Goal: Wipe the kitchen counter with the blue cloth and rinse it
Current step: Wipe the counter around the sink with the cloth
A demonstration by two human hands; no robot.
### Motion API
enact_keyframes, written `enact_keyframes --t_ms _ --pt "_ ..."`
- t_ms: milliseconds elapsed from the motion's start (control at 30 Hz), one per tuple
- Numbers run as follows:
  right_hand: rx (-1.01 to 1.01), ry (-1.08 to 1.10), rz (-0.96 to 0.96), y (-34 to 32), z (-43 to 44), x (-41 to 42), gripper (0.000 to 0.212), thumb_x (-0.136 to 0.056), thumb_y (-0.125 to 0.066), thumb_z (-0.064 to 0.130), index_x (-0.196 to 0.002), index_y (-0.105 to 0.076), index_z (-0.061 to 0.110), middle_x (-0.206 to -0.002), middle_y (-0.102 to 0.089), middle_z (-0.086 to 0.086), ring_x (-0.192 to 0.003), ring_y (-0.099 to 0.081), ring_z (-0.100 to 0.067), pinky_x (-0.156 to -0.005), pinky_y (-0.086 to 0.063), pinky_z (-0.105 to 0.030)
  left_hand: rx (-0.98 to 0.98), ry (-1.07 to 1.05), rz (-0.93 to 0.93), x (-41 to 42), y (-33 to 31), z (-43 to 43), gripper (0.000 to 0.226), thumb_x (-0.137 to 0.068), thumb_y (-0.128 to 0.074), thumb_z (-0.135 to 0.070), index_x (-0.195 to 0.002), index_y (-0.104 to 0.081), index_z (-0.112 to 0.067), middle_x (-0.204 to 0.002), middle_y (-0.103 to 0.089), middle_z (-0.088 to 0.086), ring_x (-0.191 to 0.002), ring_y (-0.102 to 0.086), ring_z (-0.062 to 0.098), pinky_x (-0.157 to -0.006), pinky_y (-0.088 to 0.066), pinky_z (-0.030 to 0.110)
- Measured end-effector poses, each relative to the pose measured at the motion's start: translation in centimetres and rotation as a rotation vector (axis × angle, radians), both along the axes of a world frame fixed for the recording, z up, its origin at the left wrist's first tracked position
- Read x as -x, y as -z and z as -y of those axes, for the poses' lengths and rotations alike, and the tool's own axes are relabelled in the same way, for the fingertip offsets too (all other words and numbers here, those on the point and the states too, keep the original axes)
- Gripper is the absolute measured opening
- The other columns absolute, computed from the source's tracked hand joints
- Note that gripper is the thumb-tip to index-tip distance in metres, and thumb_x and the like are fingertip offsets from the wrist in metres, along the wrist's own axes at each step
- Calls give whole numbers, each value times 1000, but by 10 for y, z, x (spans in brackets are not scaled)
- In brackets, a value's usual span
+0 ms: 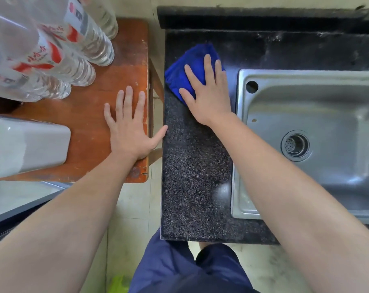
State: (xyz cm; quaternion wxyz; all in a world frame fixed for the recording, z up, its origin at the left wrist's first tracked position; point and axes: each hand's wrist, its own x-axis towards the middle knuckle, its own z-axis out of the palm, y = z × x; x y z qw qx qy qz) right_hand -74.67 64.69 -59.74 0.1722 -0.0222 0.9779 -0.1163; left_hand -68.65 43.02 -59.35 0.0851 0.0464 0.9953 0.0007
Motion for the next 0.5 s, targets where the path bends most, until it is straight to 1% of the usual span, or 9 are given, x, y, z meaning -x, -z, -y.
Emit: enact_keyframes --t_ms 133,300,433,500 --pt "15 12 29 -8 -3 -29 65 -102 -26 60 -159 -11 34 -167 10 -13 -152 11 -38 -124 4 -48 -19 3 -2 0 1 1 99 -82 -34 -81 -158 -11 -22 -166 -2 7 -153 0 26 -119 -5 61" --pt "36 67 64 -14 2 -104 66 -101 -32 61 -159 -13 37 -167 10 -12 -152 10 -37 -124 1 -47 -41 2 -14 -1 3 2 98 -82 -35 -80 -158 -13 -21 -166 -3 7 -152 -1 27 -118 -6 62" --pt "27 93 83 -17 10 -163 66 -99 -36 63 -158 -18 39 -167 6 -10 -153 7 -36 -125 1 -46 -50 18 -11 0 4 4 97 -83 -33 -80 -158 -12 -21 -166 -3 8 -152 -2 27 -118 -6 62" --pt "36 106 78 -18 12 -183 65 -98 -39 63 -157 -23 39 -168 -1 -10 -153 2 -35 -125 -2 -46 -58 25 -16 -1 5 5 97 -84 -33 -80 -158 -12 -20 -166 -5 9 -152 -3 28 -118 -7 63"
